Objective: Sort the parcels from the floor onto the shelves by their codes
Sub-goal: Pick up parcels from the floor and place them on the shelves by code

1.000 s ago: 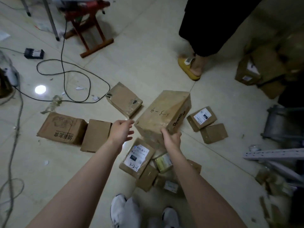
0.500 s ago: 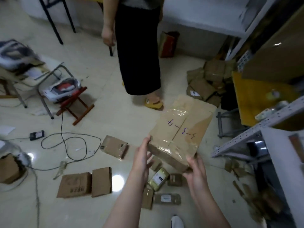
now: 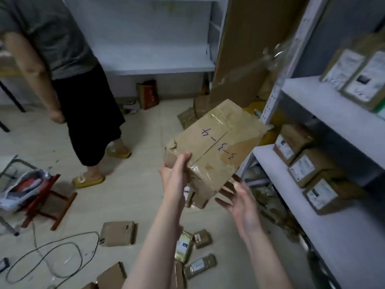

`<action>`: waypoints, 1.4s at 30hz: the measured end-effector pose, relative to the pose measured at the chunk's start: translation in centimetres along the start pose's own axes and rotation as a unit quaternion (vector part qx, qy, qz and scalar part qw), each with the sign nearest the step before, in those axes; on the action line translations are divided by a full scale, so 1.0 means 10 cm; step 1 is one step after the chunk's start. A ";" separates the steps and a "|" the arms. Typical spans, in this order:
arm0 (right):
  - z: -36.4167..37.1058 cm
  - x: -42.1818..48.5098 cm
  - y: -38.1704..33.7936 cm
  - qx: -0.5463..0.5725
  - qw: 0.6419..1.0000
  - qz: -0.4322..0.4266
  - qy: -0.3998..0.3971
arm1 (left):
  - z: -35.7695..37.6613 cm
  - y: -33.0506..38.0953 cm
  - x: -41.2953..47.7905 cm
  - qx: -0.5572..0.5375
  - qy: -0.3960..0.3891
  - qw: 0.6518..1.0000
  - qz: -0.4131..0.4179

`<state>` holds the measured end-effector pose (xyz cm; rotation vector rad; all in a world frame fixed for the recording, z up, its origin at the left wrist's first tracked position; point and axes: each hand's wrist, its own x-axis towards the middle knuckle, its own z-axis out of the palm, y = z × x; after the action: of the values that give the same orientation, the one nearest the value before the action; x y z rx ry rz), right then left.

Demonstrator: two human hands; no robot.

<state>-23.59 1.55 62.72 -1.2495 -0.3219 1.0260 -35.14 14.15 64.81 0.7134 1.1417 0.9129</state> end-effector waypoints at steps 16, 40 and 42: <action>-1.19 -0.55 -1.97 -0.181 0.955 -0.218 0.084 | 1.79 1.11 -1.08 0.020 -0.190 0.957 0.219; -2.40 -1.67 -3.41 -0.313 0.687 -0.434 0.491 | 3.21 1.64 -2.19 0.001 -0.465 0.829 0.312; -2.39 -1.74 -3.40 -0.328 0.680 -0.435 0.490 | 3.21 1.63 -2.16 0.026 -0.491 0.806 0.329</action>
<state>-0.48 -25.73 90.22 -1.8065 -0.3703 -0.7210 -11.37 1.86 97.16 1.4538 -0.0455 0.8698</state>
